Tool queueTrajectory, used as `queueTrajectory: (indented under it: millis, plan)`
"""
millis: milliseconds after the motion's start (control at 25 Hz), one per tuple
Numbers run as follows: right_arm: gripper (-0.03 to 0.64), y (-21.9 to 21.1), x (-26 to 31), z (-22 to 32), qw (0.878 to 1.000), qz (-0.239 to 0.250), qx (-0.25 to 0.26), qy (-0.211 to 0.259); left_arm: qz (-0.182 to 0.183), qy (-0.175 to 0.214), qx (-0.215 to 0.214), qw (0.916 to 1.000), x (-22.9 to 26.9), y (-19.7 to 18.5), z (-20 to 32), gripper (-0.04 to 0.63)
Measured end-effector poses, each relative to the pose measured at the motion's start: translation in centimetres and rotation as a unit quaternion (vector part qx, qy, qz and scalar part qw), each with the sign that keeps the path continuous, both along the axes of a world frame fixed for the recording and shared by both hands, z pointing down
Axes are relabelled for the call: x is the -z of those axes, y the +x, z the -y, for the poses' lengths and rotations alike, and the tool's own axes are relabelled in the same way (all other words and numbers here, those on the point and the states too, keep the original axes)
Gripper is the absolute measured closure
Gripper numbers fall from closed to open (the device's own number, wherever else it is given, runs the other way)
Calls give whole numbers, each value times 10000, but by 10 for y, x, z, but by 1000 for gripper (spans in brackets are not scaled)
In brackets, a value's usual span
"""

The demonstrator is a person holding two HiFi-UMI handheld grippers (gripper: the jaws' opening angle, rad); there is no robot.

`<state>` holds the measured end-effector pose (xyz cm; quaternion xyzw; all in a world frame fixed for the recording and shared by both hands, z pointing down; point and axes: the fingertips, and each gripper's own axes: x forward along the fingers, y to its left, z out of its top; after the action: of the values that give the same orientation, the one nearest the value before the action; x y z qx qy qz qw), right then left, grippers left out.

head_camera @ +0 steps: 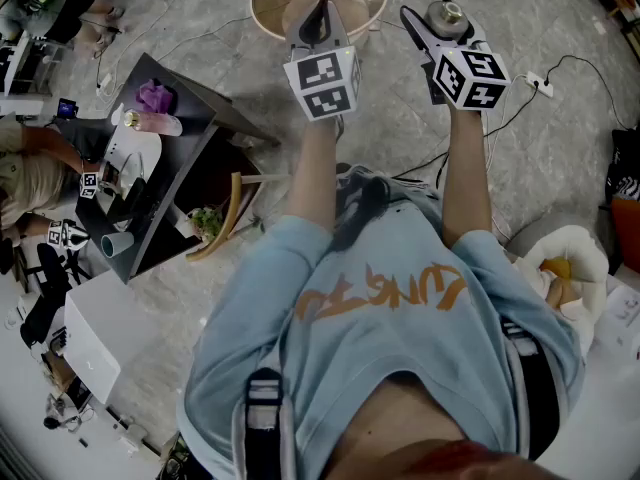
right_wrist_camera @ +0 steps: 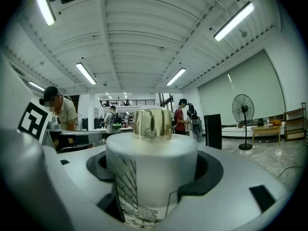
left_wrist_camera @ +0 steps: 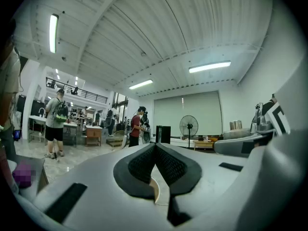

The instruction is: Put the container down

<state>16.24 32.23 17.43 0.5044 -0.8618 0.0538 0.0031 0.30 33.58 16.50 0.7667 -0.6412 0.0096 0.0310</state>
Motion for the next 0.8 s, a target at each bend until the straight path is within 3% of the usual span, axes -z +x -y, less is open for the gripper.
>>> queueTrajectory:
  millis: [440, 800]
  plan:
    - [256, 1, 5, -3, 9997, 39, 223, 82, -79, -37, 45, 10000, 1, 2, 1, 569]
    - [258, 29, 16, 10, 9994, 350, 22, 45, -150, -65, 205, 9997, 3, -9, 5, 569]
